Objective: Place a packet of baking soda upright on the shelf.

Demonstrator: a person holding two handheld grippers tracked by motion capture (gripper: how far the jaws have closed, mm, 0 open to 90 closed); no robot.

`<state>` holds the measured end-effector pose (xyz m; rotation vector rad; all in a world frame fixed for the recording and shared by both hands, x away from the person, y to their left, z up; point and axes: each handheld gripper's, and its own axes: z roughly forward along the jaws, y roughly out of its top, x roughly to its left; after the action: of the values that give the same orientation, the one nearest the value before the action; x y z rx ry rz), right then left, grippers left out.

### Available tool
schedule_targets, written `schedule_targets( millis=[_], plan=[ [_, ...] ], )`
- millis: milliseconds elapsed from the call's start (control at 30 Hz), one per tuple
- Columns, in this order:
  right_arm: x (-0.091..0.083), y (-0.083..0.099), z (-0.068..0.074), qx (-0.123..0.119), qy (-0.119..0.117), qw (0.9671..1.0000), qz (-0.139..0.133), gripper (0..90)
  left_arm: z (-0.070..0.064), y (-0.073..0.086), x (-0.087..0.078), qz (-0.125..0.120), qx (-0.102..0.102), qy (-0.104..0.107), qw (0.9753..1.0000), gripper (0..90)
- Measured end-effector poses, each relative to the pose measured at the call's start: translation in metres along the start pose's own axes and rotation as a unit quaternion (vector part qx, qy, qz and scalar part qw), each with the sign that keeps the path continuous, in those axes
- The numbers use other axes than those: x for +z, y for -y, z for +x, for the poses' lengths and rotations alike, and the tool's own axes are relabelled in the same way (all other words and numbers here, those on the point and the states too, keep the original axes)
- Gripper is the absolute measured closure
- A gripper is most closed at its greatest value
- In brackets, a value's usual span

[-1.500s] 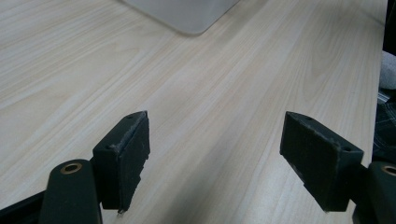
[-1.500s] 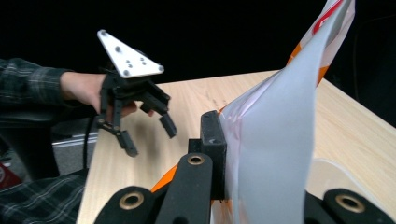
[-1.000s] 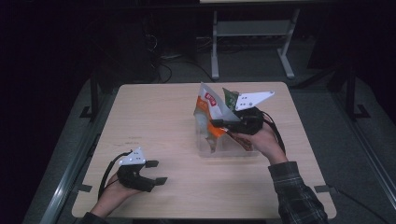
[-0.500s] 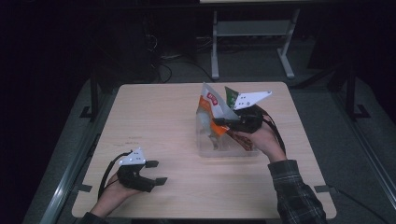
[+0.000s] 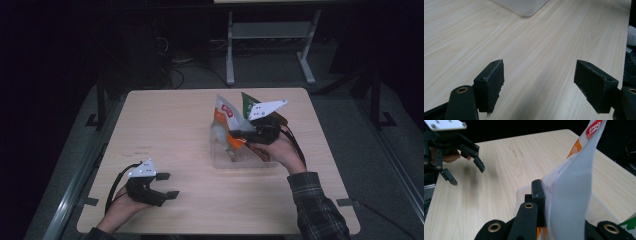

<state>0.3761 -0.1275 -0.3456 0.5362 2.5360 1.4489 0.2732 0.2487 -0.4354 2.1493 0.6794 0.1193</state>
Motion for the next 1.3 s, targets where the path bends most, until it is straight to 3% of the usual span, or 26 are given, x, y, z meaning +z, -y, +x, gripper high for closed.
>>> schedule_targets(
  millis=[333,867,1233,1300],
  plan=[
    [0.012,0.008,-0.004,0.014,0.010,0.9994,0.029,89.9,0.000,0.000,0.001,0.004,0.001,0.003,1.0000,23.8],
    [0.012,0.012,-0.002,0.034,0.021,0.9991,0.011,87.7,-0.001,0.000,0.002,0.008,0.001,0.005,1.0000,23.8],
    [-0.001,0.015,0.005,0.041,0.039,0.9984,-0.009,63.1,-0.001,-0.002,0.004,0.006,-0.001,0.005,1.0000,23.5],
    [-0.003,0.015,0.006,0.042,0.041,0.9982,-0.013,54.4,-0.001,-0.003,0.005,0.008,0.001,0.004,1.0000,23.5]
  ],
)
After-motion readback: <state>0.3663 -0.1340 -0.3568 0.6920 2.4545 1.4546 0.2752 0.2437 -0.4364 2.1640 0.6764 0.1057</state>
